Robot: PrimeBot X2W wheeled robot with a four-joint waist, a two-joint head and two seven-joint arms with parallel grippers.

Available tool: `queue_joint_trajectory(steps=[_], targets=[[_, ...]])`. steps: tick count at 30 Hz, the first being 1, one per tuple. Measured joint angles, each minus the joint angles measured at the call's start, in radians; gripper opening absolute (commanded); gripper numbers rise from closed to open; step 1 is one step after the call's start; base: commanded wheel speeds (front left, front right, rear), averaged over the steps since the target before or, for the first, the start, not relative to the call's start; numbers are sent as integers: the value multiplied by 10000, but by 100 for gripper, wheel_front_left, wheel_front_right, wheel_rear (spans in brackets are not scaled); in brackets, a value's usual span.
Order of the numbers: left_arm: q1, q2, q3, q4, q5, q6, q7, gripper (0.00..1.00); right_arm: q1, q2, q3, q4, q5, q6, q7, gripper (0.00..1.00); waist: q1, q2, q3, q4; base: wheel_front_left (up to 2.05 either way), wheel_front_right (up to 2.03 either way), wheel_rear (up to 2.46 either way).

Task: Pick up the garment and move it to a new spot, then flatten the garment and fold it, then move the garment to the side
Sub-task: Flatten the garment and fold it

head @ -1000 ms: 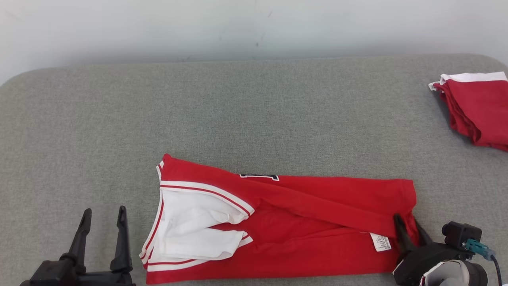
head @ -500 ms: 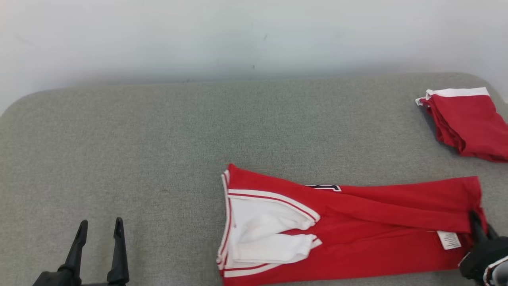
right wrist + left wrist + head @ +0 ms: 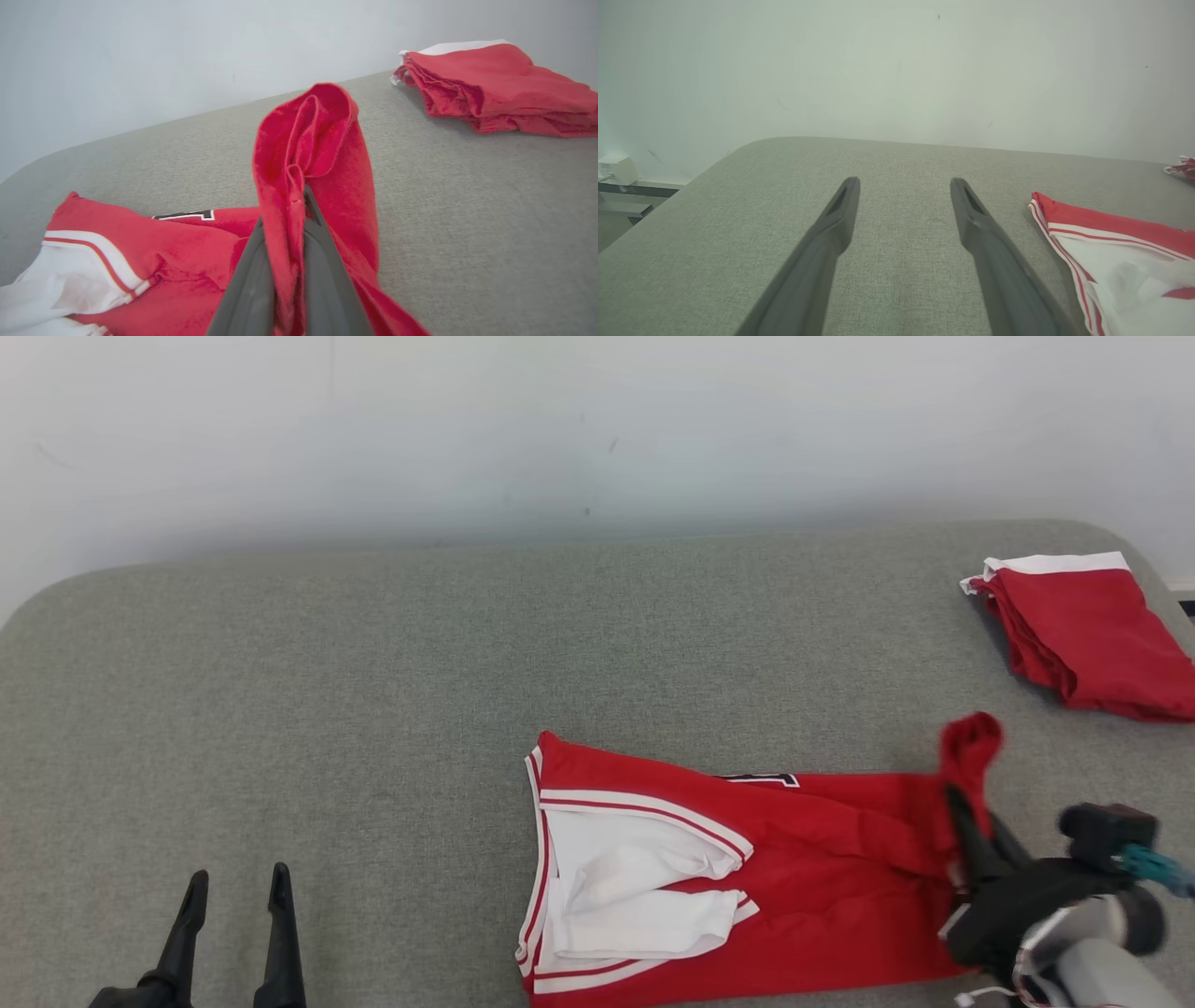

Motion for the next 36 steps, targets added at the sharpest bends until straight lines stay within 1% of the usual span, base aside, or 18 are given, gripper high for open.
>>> queue_joint_trajectory(steps=[4,8,15,18,23,28,34,35,36], targets=[[-8,0,-79,48,0,0,-2,100,22,531,591,-869,-25,-2,272,0,0,0,46,43,0,0,0],[-35,0,-127,111,-17,0,0,100,33,1135,897,-1394,-27,-2,334,0,0,0,81,148,0,0,0],[-185,0,-211,332,-71,-6,0,100,-203,2408,1620,-1417,-130,-2,408,0,0,0,151,366,0,0,0],[-229,0,-278,428,-77,-10,0,100,-398,2811,1933,-1266,-142,-2,370,0,0,0,194,470,0,0,0],[-405,-2,-504,537,-134,-10,0,100,-835,3172,2428,-790,10,-2,255,0,0,0,292,672,0,0,0],[-577,-2,-694,677,-173,-8,0,100,-1279,3266,2961,-174,362,-2,82,0,1,0,396,897,0,0,0],[-664,-2,-838,817,-268,-8,0,100,-1682,3285,3908,136,1275,-2,-236,0,1,0,493,1052,0,0,0],[-676,-4,-848,834,-274,-6,0,100,-1745,3287,4010,240,1381,-2,-272,9,1,0,495,1055,0,0,0],[-688,-2,-855,871,-282,-6,0,100,-1812,3289,4092,376,1411,-2,-347,57,1,0,495,1050,0,0,0]])
